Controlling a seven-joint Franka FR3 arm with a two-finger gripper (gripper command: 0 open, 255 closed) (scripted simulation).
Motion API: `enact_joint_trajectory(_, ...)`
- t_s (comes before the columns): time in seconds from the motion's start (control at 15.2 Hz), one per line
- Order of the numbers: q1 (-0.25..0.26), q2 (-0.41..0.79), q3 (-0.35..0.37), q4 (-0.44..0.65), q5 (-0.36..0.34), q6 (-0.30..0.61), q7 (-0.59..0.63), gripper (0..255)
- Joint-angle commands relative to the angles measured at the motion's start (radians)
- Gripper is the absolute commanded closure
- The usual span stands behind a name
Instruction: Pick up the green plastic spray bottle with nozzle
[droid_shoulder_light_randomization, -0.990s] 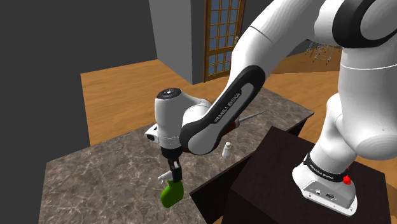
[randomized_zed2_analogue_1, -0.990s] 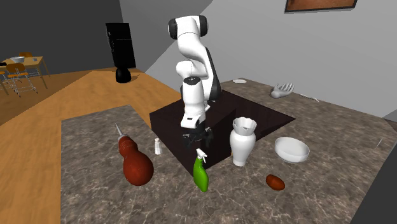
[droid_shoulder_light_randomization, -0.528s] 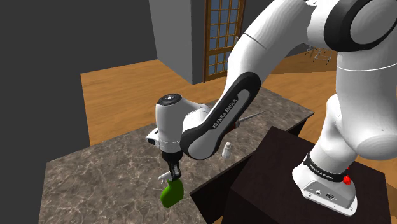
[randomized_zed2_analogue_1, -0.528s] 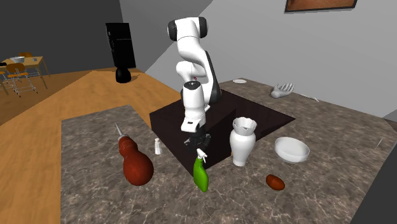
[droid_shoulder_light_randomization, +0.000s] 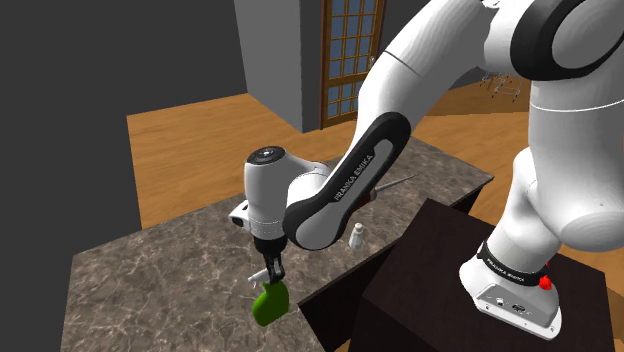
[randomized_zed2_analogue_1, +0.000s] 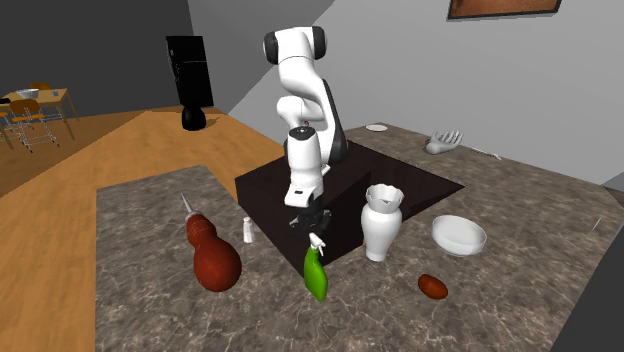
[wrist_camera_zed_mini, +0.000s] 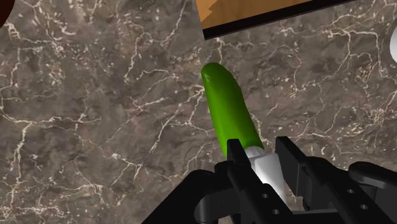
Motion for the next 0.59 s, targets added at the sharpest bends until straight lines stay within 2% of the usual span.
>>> enact_joint_trajectory(0.0, -0.004, -0.016, 0.004, 0.000, 0.006, -0.016, -0.003, 255)
enact_joint_trajectory(0.53, -0.018, -0.101, 0.021, 0.007, 0.035, -0.106, -0.018, 255)
